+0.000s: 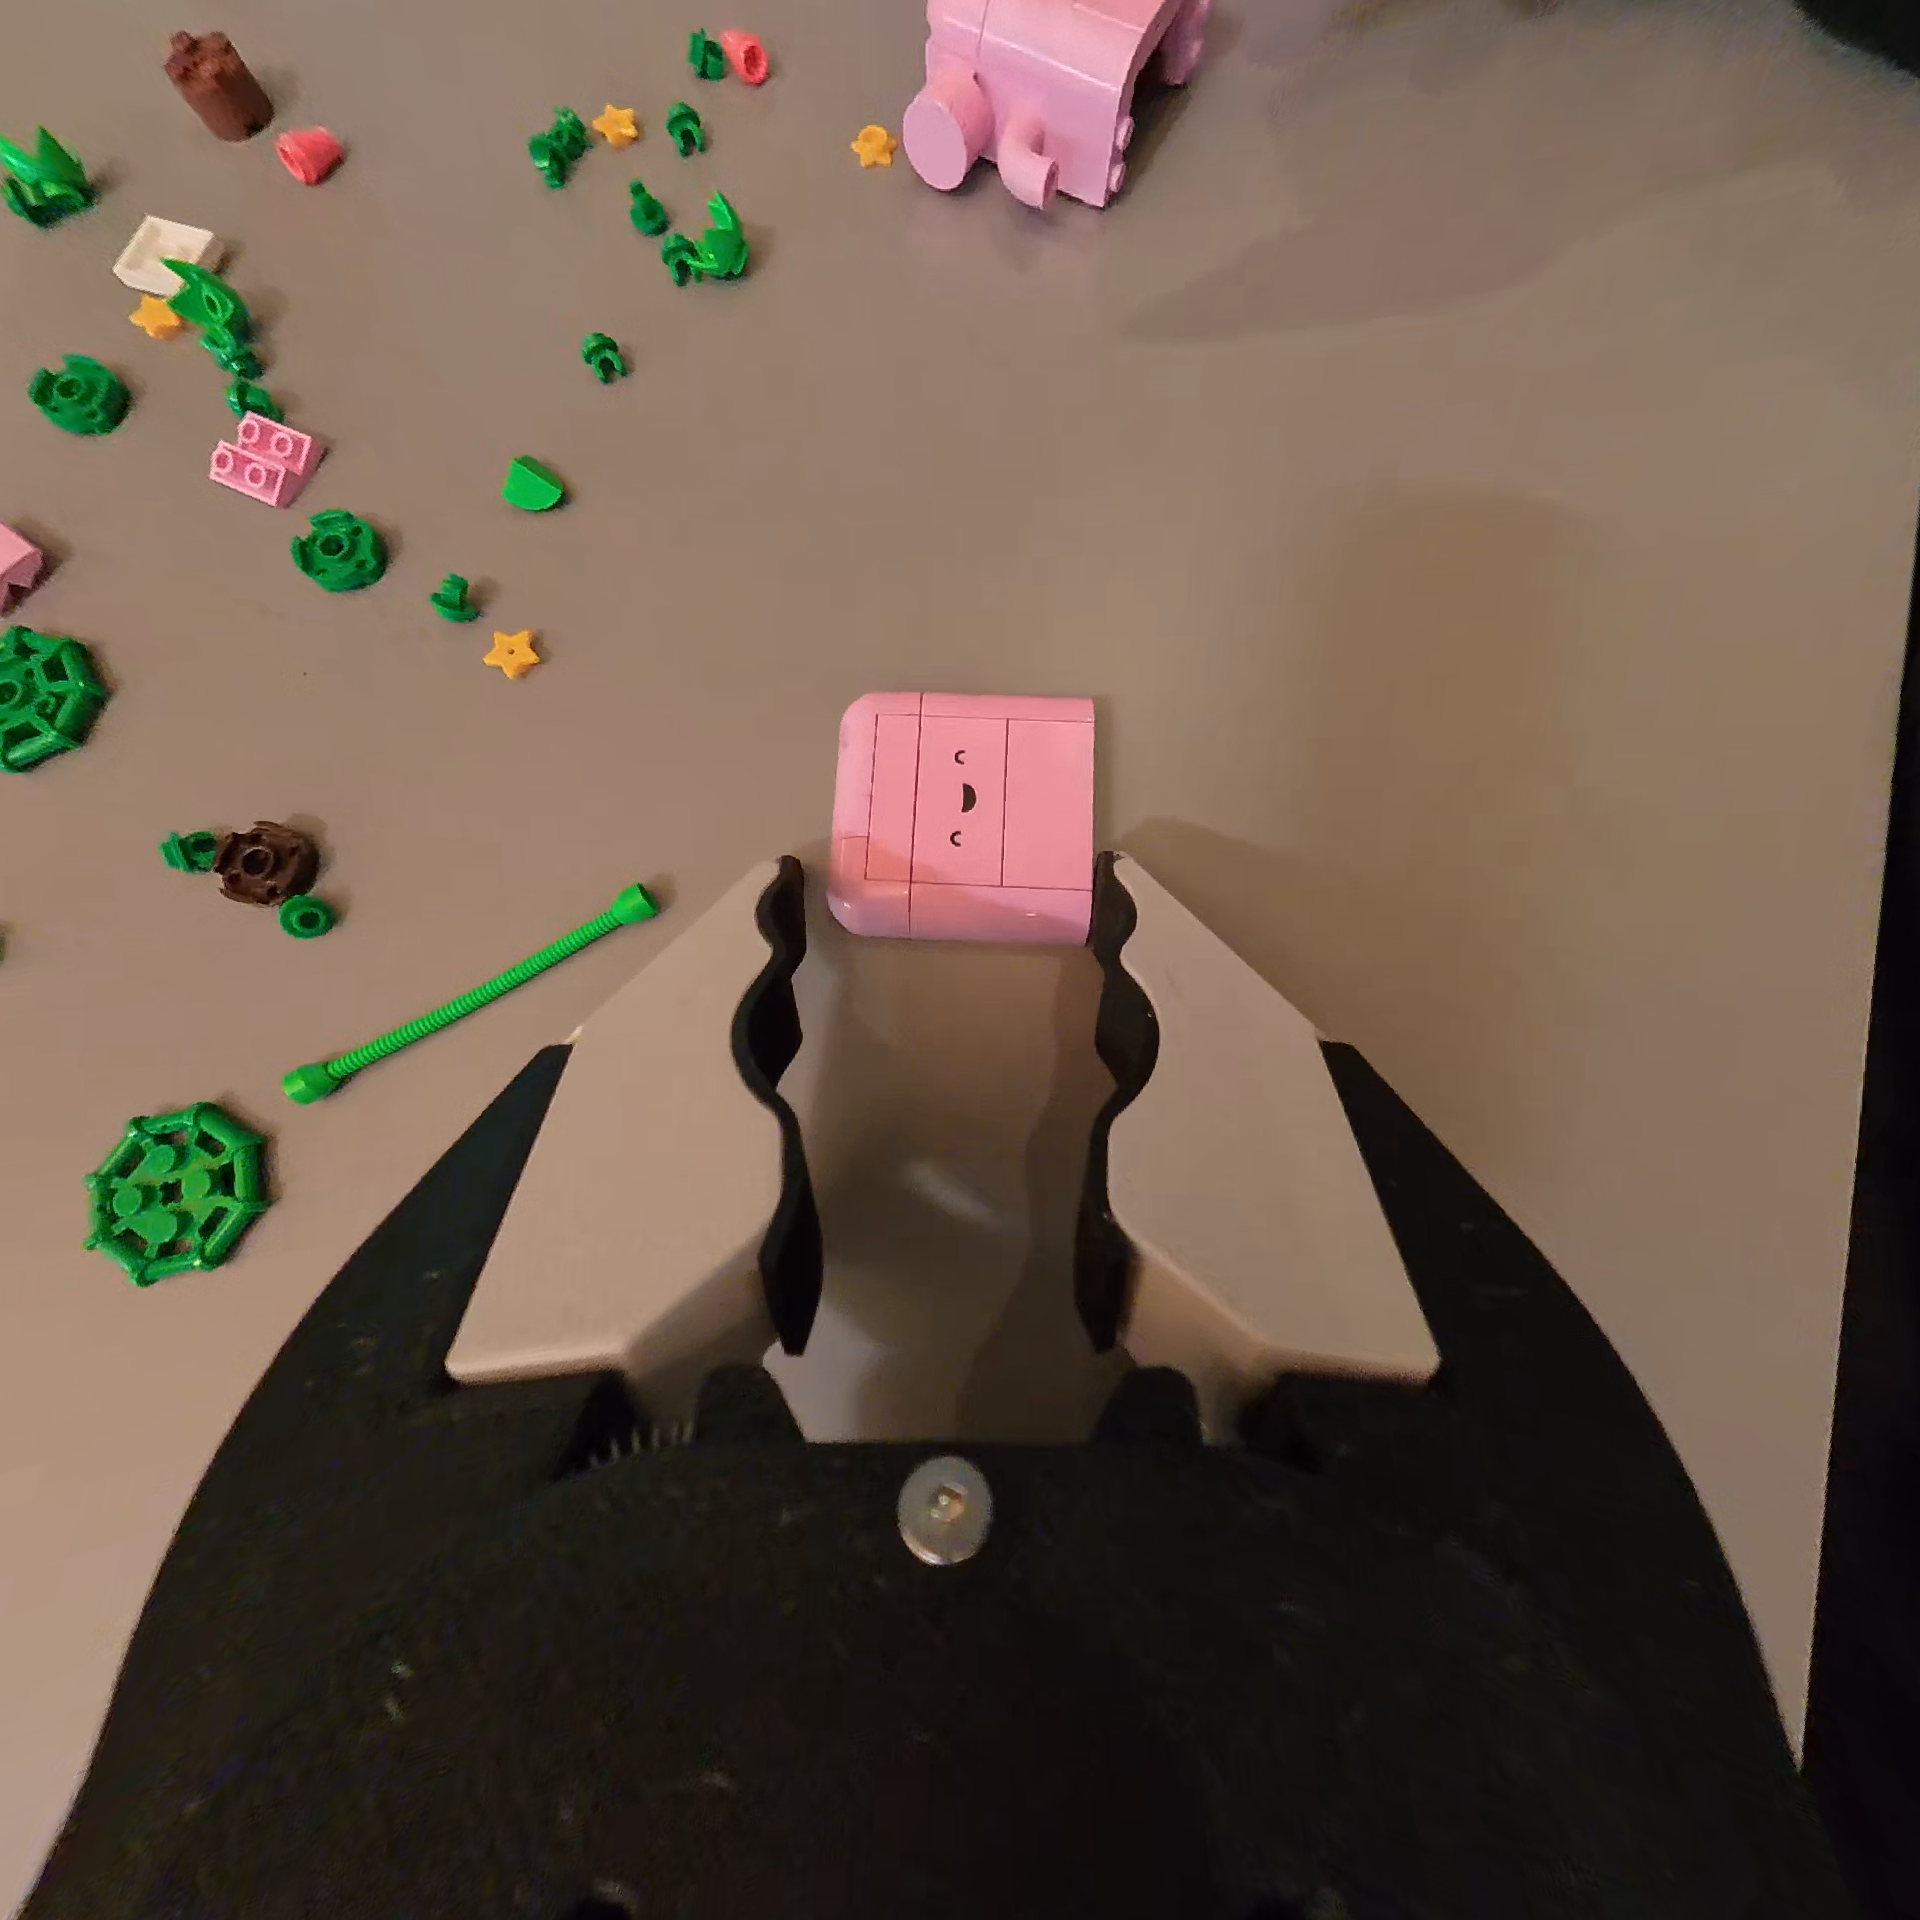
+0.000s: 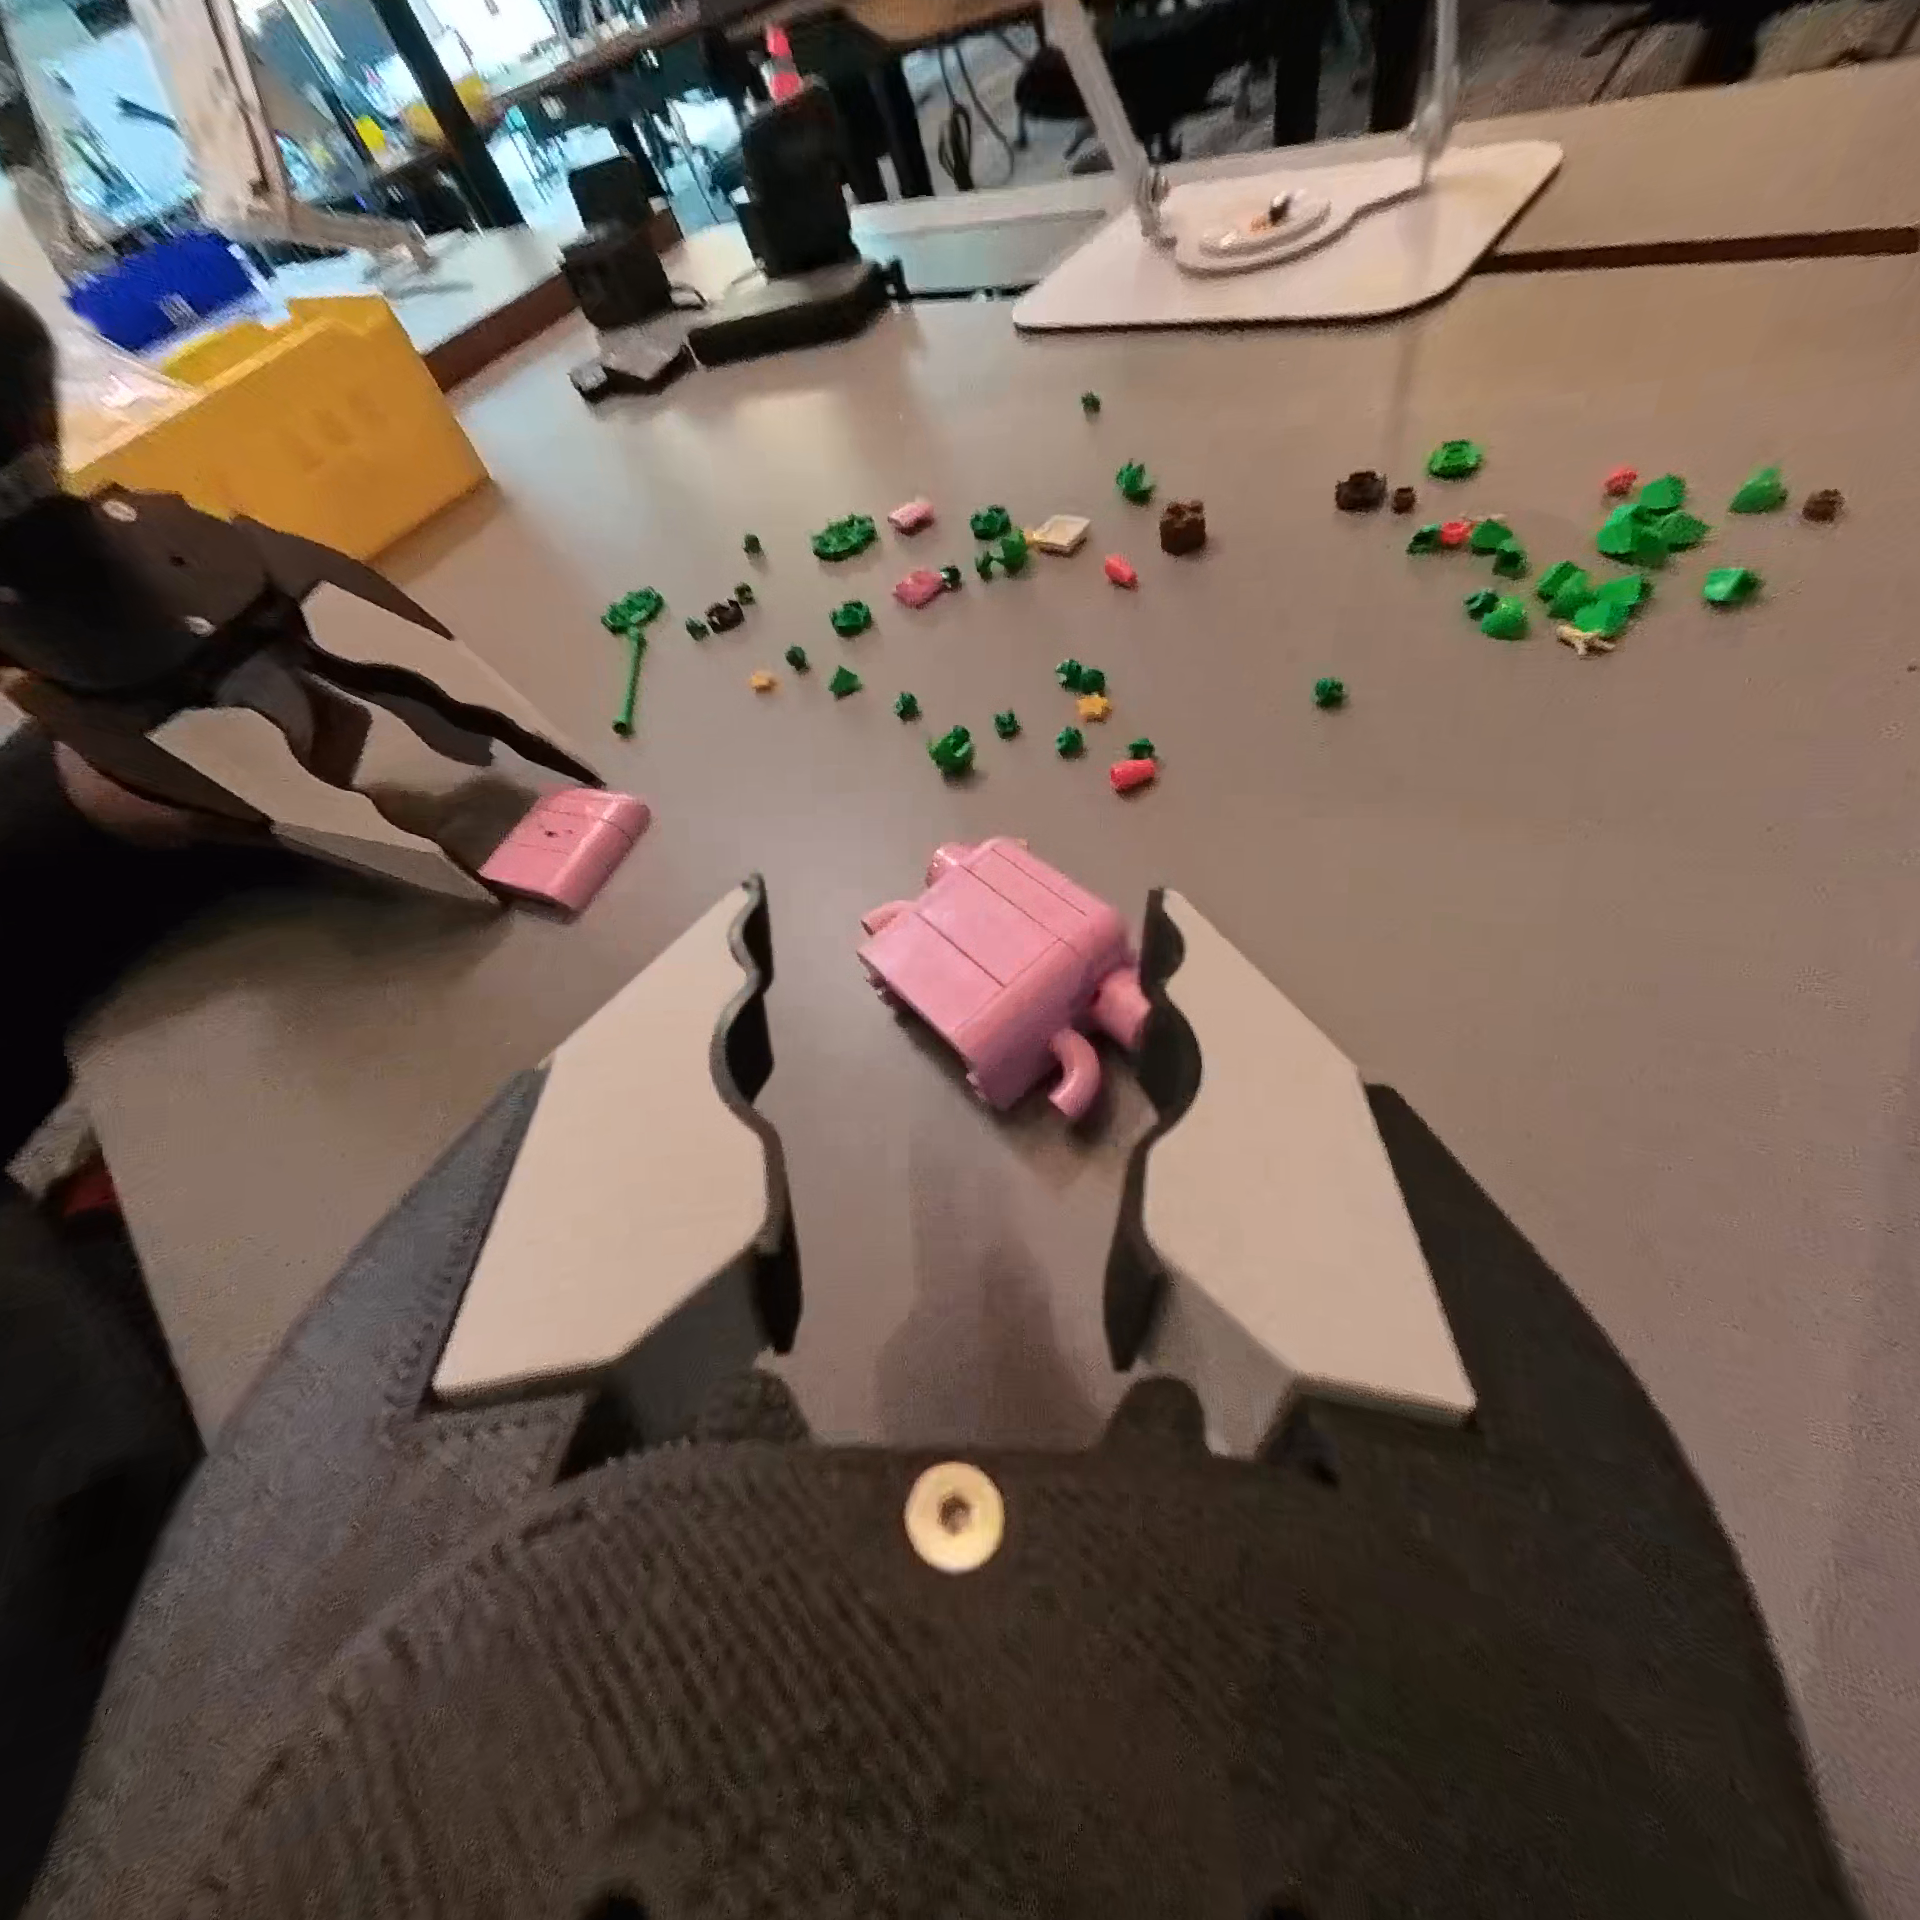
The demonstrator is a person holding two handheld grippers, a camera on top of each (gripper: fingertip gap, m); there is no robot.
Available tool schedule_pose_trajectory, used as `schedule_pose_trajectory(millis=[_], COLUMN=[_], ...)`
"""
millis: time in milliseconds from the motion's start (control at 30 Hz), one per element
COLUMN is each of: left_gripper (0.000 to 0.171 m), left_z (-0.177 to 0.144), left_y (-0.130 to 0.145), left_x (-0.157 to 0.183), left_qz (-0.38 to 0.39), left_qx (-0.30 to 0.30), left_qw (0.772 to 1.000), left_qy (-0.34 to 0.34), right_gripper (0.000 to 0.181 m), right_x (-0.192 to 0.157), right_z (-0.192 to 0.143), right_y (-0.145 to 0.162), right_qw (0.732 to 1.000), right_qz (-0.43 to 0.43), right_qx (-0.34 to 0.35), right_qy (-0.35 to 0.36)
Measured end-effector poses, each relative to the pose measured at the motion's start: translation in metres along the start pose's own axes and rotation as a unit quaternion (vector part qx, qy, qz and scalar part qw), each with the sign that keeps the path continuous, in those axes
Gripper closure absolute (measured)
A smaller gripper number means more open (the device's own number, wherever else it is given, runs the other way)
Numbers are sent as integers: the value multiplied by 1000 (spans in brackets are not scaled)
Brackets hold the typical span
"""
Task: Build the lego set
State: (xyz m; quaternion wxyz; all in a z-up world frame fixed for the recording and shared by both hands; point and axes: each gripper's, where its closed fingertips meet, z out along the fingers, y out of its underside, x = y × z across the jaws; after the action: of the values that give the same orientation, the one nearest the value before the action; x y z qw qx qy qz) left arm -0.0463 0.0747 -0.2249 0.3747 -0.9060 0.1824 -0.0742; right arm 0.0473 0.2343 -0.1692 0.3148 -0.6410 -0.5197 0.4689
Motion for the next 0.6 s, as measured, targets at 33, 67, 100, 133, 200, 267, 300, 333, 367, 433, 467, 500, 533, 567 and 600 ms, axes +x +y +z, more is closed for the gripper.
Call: schedule_pose_trajectory(millis=[33,67,100,133,200,267,300,333,367,433,467,500,533,567,600], left_gripper=[117,117,117,122,123,123,123,123,123,123,123,123,123,123,123], left_z=[0,0,0,0,0,0,0,-1,-1,-1,-1,-1,-1,-1,-1], left_y=[0,0,0,0,0,0,0,0,0,-1,-1,-1,-1,-1,-1], left_x=[0,0,0,0,0,0,1,2,2,2,2,2,2,2,2], left_qz=[0,0,0,1,2,6,8,12,13,16,17,18,19,19,20], left_qx=[0,0,0,1,1,1,1,2,2,2,3,3,3,3,3], left_qw=[1000,1000,1000,1000,1000,1000,1000,1000,1000,1000,1000,1000,1000,1000,1000], left_qy=[0,0,0,0,-2,-2,-2,-1,-3,-5,-6,-7,-7,-8,-8], right_gripper=[107,104,102,100,100,101,101,102,103,105,105,106,107,107,109], right_x=[1,1,2,2,3,3,4,5,7,7,7,7,7,6,6], right_z=[4,8,11,13,13,10,8,5,4,3,4,5,6,6,7], right_y=[5,10,14,17,16,11,8,5,4,2,3,4,5,6,7], right_qw=[1000,999,998,997,998,999,999,1000,1000,1000,1000,1000,1000,999,999], right_qz=[-9,-16,-21,-22,-16,-4,5,14,23,26,21,14,5,-5,-14], right_qx=[-20,-39,-54,-64,-63,-44,-33,-24,-17,-14,-16,-19,-23,-27,-30], right_qy=[11,18,22,23,20,13,9,8,9,6,9,12,18,24,28])
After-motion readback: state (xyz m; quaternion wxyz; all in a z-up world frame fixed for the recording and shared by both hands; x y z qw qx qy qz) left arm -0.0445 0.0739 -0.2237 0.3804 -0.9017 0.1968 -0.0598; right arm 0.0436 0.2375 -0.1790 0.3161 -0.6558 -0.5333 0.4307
